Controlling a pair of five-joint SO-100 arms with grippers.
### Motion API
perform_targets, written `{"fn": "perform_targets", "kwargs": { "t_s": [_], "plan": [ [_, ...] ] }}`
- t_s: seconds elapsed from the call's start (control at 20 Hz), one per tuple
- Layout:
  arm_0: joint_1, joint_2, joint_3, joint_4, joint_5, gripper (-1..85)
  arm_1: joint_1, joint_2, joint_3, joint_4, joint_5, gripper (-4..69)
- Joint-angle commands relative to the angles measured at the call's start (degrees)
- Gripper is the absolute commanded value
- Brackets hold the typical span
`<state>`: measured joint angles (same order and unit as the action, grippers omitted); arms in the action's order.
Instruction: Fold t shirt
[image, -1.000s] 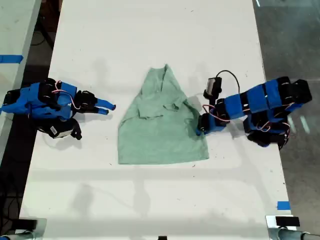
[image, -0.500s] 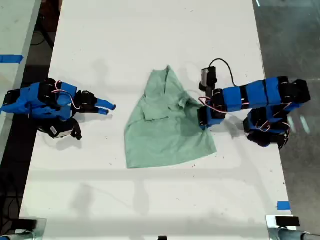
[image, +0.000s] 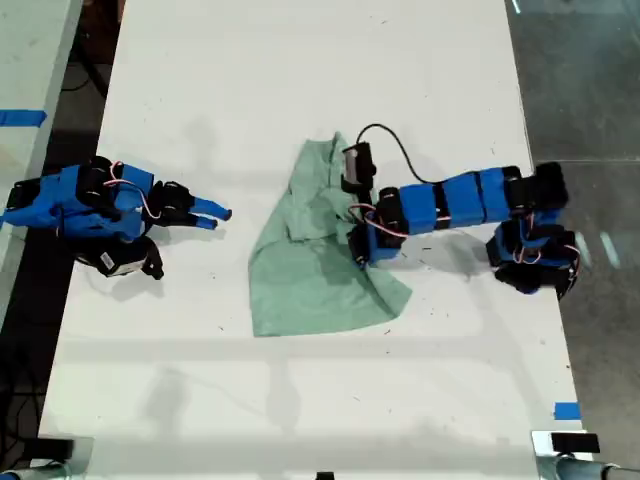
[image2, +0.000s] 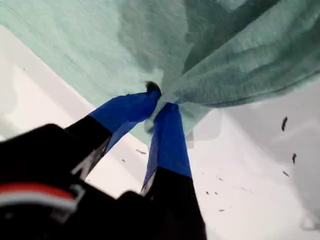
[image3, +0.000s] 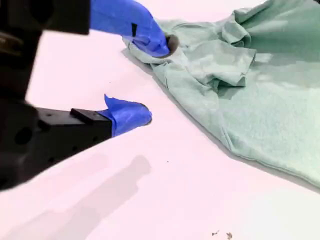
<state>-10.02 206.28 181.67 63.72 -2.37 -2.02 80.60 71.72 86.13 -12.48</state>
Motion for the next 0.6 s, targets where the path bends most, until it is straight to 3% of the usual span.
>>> {"fn": "perform_targets", "kwargs": {
  "t_s": [0.0, 0.05, 0.1, 0.15, 0.2, 0.3, 0.55],
  "plan": [
    [0.4, 0.4, -1.3, 0.0, -0.9, 18.1, -0.4, -11.6, -14.6, -0.8, -3.1, 0.7],
    [0.4, 0.4, -1.3, 0.0, -0.9, 18.1, -0.4, -16.3, -19.1, -0.2, -3.8, 0.7],
    [0.4, 0.4, -1.3, 0.0, -0.9, 18.1, -0.5, -19.0, -20.9, -0.8, -4.3, 5.6],
    [0.4, 0.4, -1.3, 0.0, -0.9, 18.1, -0.7, -19.9, -21.0, -1.5, -4.5, 20.4],
    [0.4, 0.4, -1.3, 0.0, -0.9, 18.1, -1.1, -19.8, -20.9, -1.1, -4.4, 26.6],
    [0.4, 0.4, -1.3, 0.0, -0.9, 18.1, -1.7, -17.2, -20.8, 1.3, -3.4, 30.2],
    [0.4, 0.4, -1.3, 0.0, -0.9, 18.1, -2.4, -2.0, -18.6, 8.9, -1.7, 30.4]
  ]
}}
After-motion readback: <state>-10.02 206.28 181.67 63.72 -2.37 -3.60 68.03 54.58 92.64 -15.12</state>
